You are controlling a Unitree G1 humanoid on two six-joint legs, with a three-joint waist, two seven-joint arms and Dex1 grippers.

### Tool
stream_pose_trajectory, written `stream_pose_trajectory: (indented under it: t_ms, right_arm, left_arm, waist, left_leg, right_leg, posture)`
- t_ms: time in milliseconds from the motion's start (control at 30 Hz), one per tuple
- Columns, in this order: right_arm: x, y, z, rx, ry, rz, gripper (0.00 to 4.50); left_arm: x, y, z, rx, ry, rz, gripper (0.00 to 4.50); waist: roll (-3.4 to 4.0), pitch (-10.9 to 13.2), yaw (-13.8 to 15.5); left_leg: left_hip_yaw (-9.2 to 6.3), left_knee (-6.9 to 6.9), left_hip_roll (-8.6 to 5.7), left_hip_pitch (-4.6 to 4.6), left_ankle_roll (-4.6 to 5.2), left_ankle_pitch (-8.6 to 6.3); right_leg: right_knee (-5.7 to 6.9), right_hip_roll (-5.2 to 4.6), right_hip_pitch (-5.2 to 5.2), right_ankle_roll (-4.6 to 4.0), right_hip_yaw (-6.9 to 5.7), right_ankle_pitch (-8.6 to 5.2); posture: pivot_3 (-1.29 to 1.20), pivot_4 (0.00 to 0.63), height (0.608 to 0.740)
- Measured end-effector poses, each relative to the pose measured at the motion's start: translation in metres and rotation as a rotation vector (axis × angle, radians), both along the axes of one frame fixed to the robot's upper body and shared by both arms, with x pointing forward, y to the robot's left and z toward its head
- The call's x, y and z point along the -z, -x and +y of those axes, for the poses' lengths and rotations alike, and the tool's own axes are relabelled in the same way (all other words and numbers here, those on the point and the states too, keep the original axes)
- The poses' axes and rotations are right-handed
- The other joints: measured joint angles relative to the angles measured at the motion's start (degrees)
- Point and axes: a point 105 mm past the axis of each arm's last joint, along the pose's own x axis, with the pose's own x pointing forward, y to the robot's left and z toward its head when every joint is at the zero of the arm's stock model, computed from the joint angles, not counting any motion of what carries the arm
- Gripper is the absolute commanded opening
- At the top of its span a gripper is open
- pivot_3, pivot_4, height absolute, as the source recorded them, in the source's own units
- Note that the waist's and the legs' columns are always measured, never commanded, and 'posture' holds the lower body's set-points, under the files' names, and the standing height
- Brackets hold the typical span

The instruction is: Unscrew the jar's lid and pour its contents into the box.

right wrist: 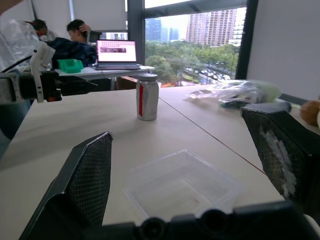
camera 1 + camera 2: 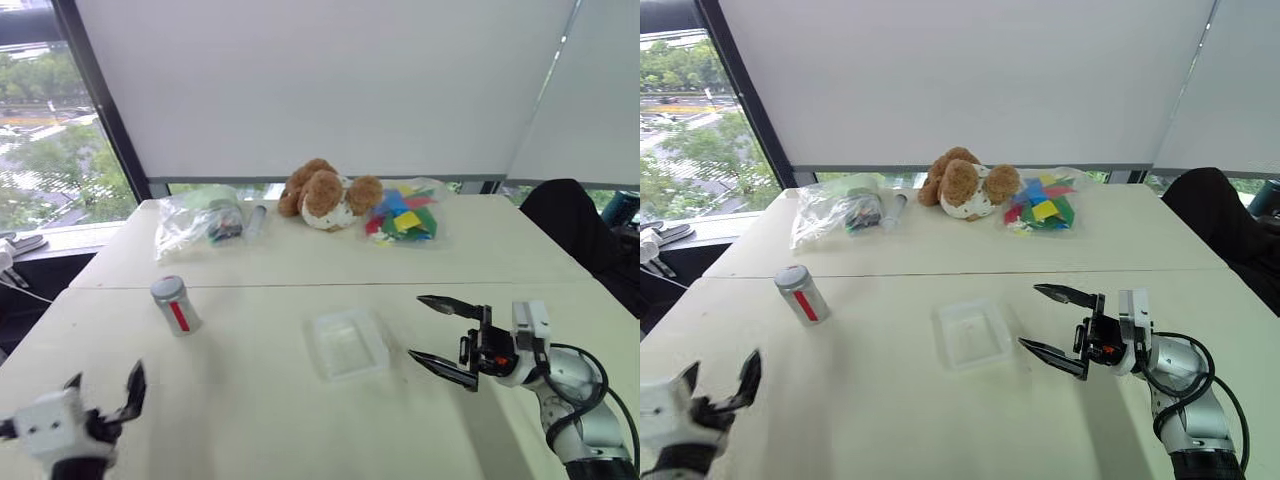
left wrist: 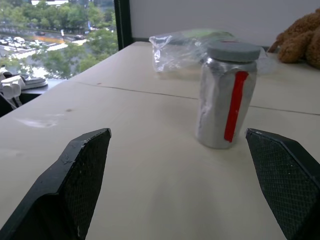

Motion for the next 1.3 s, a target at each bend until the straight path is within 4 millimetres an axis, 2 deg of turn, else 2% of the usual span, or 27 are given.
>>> stream_pose_trajectory:
  t_ms: [267, 533, 667, 900, 1167, 1300]
  right_arm:
    - [-0.002, -0.001, -0.001, 0.025, 0.001, 0.0, 4.5]
    - [0.001, 0.005, 0.0, 0.043, 0.007, 0.018, 4.5]
    - [0.004, 0.008, 0.0, 0.057, 0.005, 0.03, 4.5]
    - [-0.001, 0.012, 0.004, 0.064, 0.004, 0.018, 4.5]
    - [-0.004, 0.012, 0.004, 0.087, 0.006, 0.027, 4.5]
    - [-0.006, 0.01, 0.005, 0.099, 0.001, 0.025, 4.5]
  left_arm:
    - [-0.013, -0.05, -0.022, -0.068, -0.024, -0.011, 4.44]
    - [-0.02, -0.093, -0.028, -0.057, 0.015, -0.044, 4.44]
    - [-0.014, -0.103, -0.03, -0.049, 0.017, -0.032, 4.44]
    - [0.004, -0.106, -0.026, -0.078, 0.008, -0.006, 4.44]
    - [0.011, -0.125, -0.026, -0.074, -0.001, -0.01, 4.44]
    - [0.004, -0.137, -0.029, -0.058, -0.016, -0.028, 4.44]
  waist:
    - [0.02, 0.0, 0.4]
    - [0.01, 0.0, 0.3]
    - [0.01, 0.0, 0.3]
    - [0.01, 0.0, 0.3]
    - [0.01, 0.0, 0.4]
    - [0.01, 0.0, 0.4]
  left_leg:
    - [-0.05, 0.06, -0.03, -0.01, -0.05, 0.03]
    - [-0.05, 0.06, -0.08, -0.01, -0.05, 0.04]
    - [-0.04, 0.06, -0.08, -0.02, -0.05, 0.04]
    - [-0.05, 0.07, -0.08, -0.02, -0.05, 0.04]
    - [-0.05, 0.1, -0.1, -0.02, -0.06, 0.05]
    - [-0.06, 0.1, -0.12, -0.02, -0.06, 0.05]
  right_leg:
    - [0.04, 0.04, 0.03, 0.04, 0.0, 0.06]
    - [0.05, 0.06, 0.0, 0.1, -0.01, 0.09]
    - [0.05, 0.06, 0.0, 0.12, 0.0, 0.1]
    - [0.05, 0.05, 0.0, 0.12, 0.0, 0.11]
    - [0.06, 0.05, 0.01, 0.18, 0.0, 0.14]
    - [0.07, 0.06, 0.01, 0.22, -0.01, 0.16]
  posture:
    - [0.0, 0.15, 0.74]
    - [0.0, 0.15, 0.74]
    - [0.0, 0.15, 0.74]
    - [0.0, 0.15, 0.74]
    - [0.0, 0.15, 0.74]
    - [0.0, 0.15, 0.74]
